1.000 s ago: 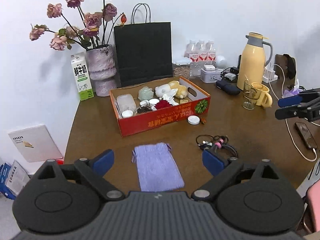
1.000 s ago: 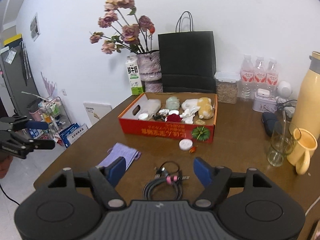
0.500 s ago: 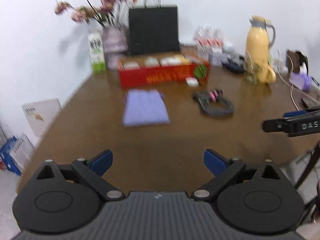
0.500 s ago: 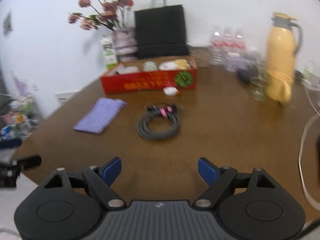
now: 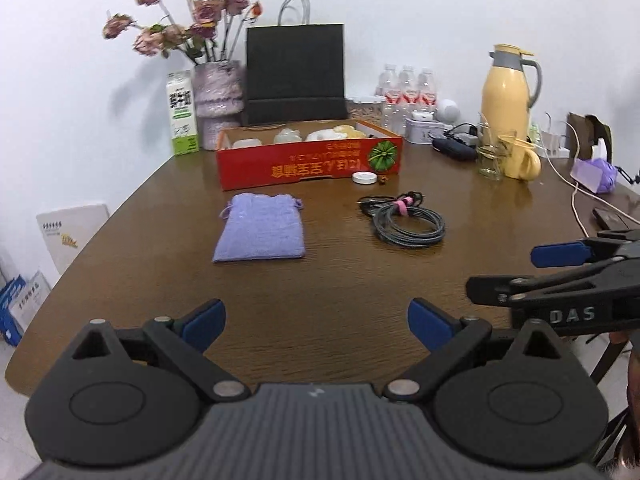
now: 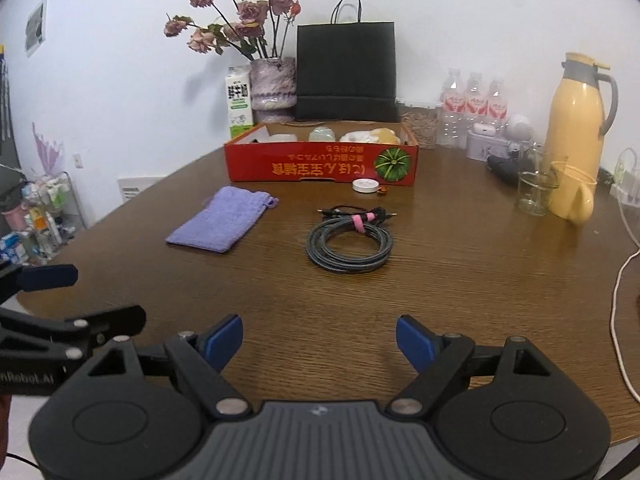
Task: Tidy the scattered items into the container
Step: 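Move both tools toward the white cap and orange candy beside the box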
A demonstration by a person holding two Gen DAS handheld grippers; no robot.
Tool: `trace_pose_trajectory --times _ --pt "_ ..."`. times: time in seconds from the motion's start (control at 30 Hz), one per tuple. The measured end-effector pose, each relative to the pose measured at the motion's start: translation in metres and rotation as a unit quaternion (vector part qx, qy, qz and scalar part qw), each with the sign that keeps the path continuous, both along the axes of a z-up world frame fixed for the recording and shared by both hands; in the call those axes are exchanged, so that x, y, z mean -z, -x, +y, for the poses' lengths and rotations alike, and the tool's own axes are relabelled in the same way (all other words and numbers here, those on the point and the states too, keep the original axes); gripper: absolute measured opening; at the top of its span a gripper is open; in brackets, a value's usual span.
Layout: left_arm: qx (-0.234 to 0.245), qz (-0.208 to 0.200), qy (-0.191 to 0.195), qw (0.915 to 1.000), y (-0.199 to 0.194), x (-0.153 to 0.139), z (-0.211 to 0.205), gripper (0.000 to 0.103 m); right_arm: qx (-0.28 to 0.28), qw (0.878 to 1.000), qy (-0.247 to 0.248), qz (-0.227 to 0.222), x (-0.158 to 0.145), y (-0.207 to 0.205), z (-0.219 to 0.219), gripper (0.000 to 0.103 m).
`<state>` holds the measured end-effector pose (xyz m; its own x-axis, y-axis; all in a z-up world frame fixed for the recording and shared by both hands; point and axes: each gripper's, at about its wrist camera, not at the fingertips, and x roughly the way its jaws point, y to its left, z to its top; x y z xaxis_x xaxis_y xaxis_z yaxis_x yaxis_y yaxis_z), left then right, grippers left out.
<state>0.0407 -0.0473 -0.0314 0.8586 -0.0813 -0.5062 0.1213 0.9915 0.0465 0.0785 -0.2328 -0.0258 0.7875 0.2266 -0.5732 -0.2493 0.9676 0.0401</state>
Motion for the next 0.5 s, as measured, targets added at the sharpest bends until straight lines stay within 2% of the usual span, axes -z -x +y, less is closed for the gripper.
trace_pose_trajectory --times 0.27,0.4,0.5 --pt "0.000 0.005 0.003 1.0000 -0.025 0.004 -0.002 0.101 -0.007 1.000 -0.011 0.010 0.009 -0.016 -0.006 0.083" --pt "0.002 -0.021 -0.020 0.9996 -0.062 -0.006 -0.001 0.101 0.000 1.000 -0.020 -0.006 0.001 -0.048 -0.018 0.083" --pt "0.004 -0.033 -0.011 0.9994 -0.099 -0.014 0.002 0.101 0.008 0.999 -0.023 -0.033 -0.007 -0.086 -0.030 0.081"
